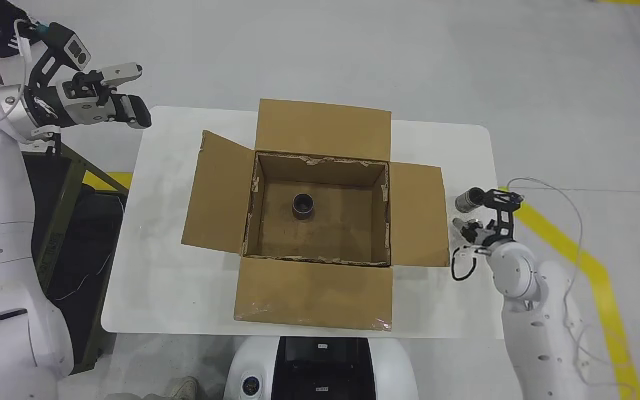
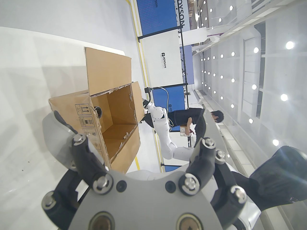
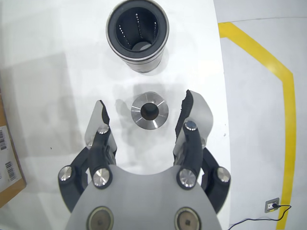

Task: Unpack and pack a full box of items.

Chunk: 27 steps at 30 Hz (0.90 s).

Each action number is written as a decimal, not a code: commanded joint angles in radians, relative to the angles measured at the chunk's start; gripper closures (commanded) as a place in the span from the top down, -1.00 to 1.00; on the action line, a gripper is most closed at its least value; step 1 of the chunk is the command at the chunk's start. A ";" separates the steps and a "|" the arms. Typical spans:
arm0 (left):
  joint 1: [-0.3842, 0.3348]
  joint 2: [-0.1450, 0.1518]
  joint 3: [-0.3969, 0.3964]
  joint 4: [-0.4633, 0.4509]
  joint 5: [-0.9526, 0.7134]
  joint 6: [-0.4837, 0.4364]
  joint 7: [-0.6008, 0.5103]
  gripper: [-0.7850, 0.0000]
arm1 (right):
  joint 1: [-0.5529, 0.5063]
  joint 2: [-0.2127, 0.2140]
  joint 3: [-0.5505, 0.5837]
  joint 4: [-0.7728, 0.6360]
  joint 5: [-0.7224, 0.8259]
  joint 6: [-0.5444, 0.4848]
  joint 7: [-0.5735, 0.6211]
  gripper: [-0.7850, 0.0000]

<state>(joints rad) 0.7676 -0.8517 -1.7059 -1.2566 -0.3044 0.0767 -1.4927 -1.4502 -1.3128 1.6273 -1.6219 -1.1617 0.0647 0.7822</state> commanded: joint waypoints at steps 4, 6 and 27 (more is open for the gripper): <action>0.000 0.000 0.000 0.000 0.000 0.000 0.000 1.00 | 0.016 0.002 -0.001 0.031 0.006 0.003 -0.006 0.36; 0.000 0.000 0.000 0.000 0.000 0.000 0.000 1.00 | 0.023 0.003 -0.003 0.041 0.008 0.004 -0.009 0.22; 0.000 0.000 0.000 0.000 0.000 0.000 0.000 1.00 | -0.010 0.015 0.004 -0.018 -0.011 0.029 -0.025 -1.00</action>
<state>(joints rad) 0.7676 -0.8517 -1.7060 -1.2566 -0.3044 0.0767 -1.4927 -1.4491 -1.2986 1.6277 -1.6195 -1.1726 0.0928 0.7573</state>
